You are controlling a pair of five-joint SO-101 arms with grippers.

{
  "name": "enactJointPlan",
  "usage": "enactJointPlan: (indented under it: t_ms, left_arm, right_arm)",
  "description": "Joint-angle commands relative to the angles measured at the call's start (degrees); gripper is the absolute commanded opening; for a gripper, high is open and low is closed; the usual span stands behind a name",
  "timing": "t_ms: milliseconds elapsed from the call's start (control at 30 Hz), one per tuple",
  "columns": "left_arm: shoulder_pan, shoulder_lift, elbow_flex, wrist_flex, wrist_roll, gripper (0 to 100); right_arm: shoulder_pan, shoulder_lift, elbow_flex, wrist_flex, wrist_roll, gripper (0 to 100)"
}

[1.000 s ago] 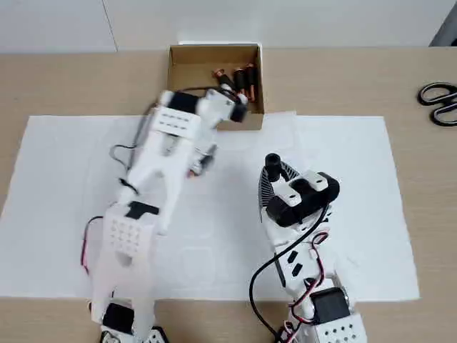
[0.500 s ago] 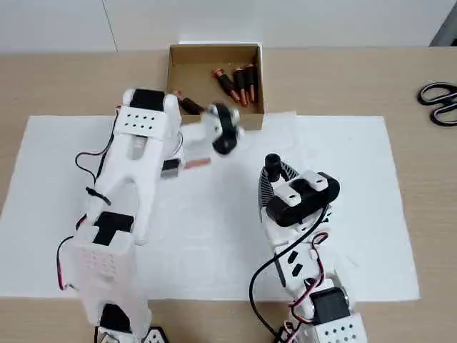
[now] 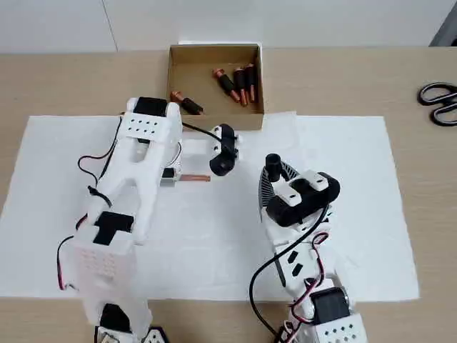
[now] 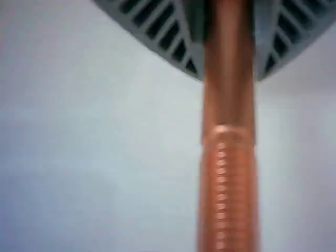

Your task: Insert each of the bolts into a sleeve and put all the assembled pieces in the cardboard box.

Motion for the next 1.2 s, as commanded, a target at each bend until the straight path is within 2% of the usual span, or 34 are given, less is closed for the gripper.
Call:
enactJointPlan:
  t_ms: [0,233,433,633,700,767,900,1033,1167]
  left_arm:
    - [0.3,-3.6,-0.1,-4.4,-7.6,1]
    - [0.0,-3.6,0.0,-4.7,-7.6,1]
    - [-0.2,-3.6,0.0,-0.4,-7.5,16]
    - [-1.1,-4.2,-0.1,0.2,-7.3,17]
    - [-1.6,-4.3,-1.5,0.3,-4.6,17]
    - [-1.7,-4.3,-5.8,2.0,2.4,17]
    - [-1.3,-3.9,-13.6,3.3,24.1,15]
    - [-1.6,-4.1,-19.4,3.3,49.2,11]
    - [-1.7,-3.9,-21.2,4.0,78.5,10]
  right_arm:
    - [0.5,-1.4,0.2,0.3,0.4,0.4]
    - [0.5,-1.4,0.1,0.3,0.4,0.4]
    - [0.5,-1.4,0.0,0.3,0.4,0.4]
    - [0.5,-1.4,-0.1,0.3,0.4,0.4]
    - [0.5,-1.4,-0.2,0.3,0.4,0.4]
    - [0.5,-1.4,-0.2,0.3,0.4,0.4]
    - [0.5,-1.4,0.0,0.3,0.4,0.4]
    - [0.5,-1.4,0.2,0.3,0.4,0.4]
    - [0.5,-1.4,0.2,0.0,0.4,0.4]
